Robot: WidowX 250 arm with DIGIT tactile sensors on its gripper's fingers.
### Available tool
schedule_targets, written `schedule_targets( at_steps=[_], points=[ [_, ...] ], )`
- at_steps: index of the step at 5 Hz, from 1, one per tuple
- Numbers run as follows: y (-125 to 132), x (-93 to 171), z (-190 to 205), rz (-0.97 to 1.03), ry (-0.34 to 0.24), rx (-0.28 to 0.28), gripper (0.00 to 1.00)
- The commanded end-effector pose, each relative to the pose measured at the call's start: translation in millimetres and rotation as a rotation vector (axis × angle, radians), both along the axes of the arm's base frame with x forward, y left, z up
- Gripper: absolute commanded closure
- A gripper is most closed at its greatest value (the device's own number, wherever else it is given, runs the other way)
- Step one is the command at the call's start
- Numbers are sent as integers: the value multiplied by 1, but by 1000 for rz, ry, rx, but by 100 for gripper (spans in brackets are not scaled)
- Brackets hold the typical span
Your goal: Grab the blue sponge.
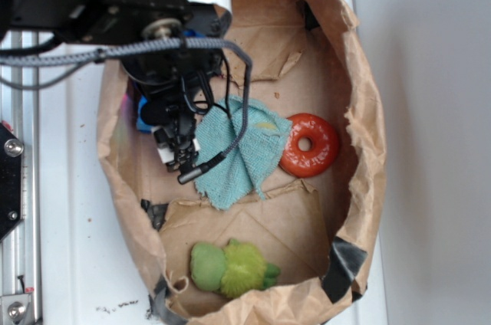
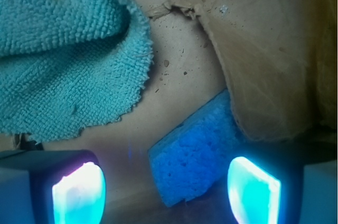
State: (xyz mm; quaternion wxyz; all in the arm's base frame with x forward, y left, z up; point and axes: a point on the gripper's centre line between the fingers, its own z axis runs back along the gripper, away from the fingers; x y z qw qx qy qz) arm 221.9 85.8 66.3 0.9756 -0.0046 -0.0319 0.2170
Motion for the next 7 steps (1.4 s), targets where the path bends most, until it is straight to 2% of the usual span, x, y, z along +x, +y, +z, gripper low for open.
schedule_targets(
  at_steps=[1, 3, 6, 7],
  points=[
    [9, 5, 5, 63, -36, 52, 0],
    [16, 13, -30, 122, 28, 179, 0],
    [14, 17, -24, 99, -28, 153, 0],
    [13, 17, -25, 94, -25, 153, 11]
  ],
)
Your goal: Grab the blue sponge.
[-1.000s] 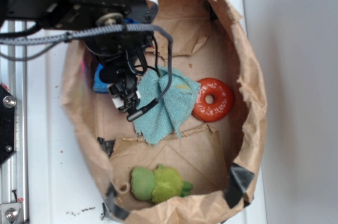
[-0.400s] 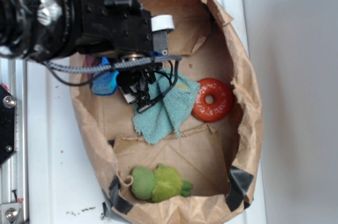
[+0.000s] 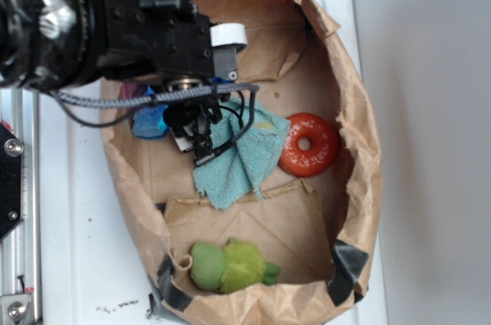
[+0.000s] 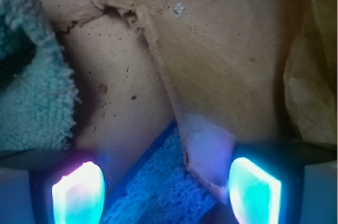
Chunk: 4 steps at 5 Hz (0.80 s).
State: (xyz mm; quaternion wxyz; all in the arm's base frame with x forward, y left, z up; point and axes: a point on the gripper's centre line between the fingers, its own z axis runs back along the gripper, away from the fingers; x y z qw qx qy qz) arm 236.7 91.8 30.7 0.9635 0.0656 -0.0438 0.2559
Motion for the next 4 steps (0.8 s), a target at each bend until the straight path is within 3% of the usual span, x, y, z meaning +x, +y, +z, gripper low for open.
schedule_targets(
  at_steps=[1, 2, 3, 4],
  points=[
    [7, 2, 13, 22, -52, 24, 100],
    [8, 3, 15, 22, -62, 25, 100],
    [7, 2, 20, 6, -52, -14, 100],
    [-4, -8, 42, -50, -49, -103, 100]
  ],
)
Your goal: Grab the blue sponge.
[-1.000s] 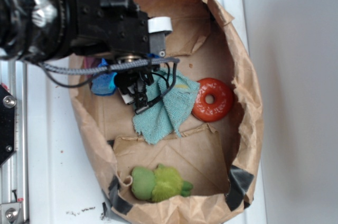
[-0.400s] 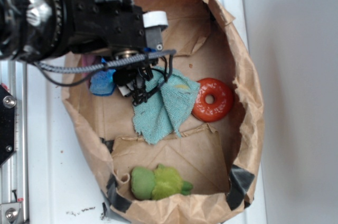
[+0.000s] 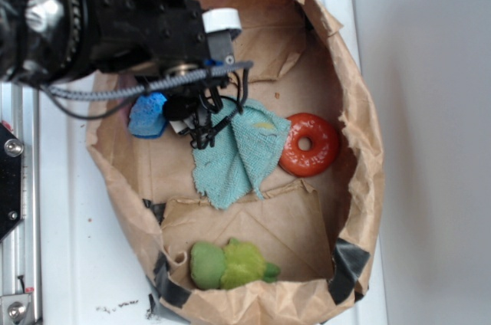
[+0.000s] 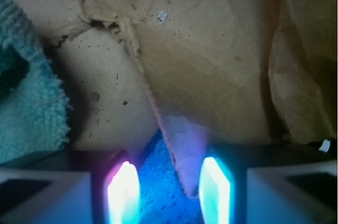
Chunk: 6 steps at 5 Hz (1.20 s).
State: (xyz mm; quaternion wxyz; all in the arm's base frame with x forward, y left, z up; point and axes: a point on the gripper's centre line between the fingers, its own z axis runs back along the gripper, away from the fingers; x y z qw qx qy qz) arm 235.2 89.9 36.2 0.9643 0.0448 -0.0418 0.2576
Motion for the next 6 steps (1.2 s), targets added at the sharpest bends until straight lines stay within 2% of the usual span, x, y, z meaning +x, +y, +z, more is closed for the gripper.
schedule_targets(
  at_steps=[1, 2, 3, 4, 6],
  points=[
    [-10, -13, 57, -82, -40, -130, 100],
    [-12, -13, 73, -96, -45, -195, 100],
    [-10, -9, 76, -85, -46, -206, 100],
    [-7, -3, 66, -81, -34, -208, 0],
    [2, 8, 35, -67, -27, -151, 0]
  ],
)
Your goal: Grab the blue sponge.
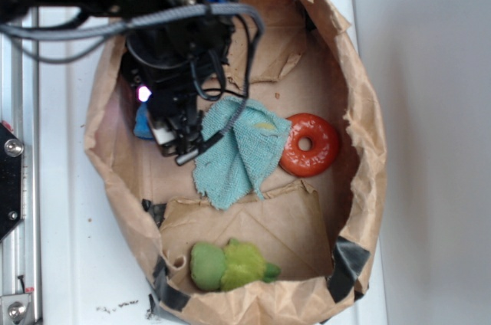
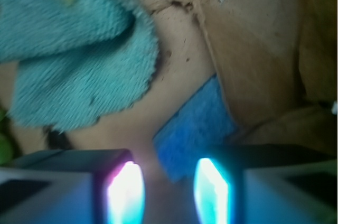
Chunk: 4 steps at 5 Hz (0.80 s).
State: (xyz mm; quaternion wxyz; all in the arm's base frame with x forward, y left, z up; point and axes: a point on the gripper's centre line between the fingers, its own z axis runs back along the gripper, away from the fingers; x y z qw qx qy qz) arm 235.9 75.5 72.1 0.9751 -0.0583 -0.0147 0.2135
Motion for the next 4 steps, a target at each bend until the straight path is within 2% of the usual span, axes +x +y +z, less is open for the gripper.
schedule_targets(
  at_steps=[1, 2, 3, 4],
  points=[
    [21, 6, -6, 69, 23, 70, 0],
    [29, 10, -15, 116, 124, 60, 0],
    [29, 12, -23, 130, 171, 109, 0],
    [25, 9, -21, 121, 178, 134, 0]
  ],
)
